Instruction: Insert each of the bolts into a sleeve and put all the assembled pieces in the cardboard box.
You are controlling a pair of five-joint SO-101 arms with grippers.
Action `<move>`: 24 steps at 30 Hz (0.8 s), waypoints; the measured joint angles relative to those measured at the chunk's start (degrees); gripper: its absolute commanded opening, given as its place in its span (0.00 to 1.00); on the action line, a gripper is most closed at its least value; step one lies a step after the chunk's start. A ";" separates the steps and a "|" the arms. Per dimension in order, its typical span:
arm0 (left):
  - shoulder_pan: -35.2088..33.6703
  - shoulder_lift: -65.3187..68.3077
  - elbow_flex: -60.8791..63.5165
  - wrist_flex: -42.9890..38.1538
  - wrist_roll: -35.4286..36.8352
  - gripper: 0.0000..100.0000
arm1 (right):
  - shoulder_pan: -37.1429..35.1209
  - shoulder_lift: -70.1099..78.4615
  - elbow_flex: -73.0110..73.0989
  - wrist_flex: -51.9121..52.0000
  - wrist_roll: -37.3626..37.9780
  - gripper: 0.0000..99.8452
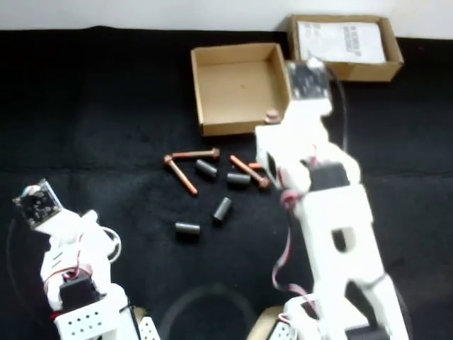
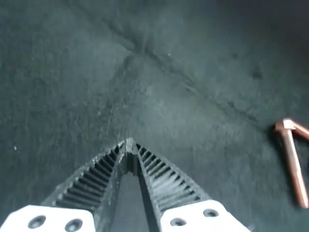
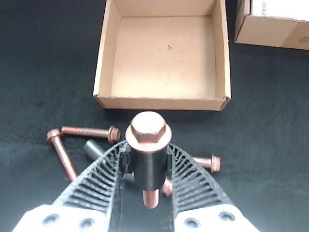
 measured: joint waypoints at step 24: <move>-0.18 0.00 0.09 -0.62 0.09 0.01 | 2.02 75.78 -70.42 0.00 0.00 0.01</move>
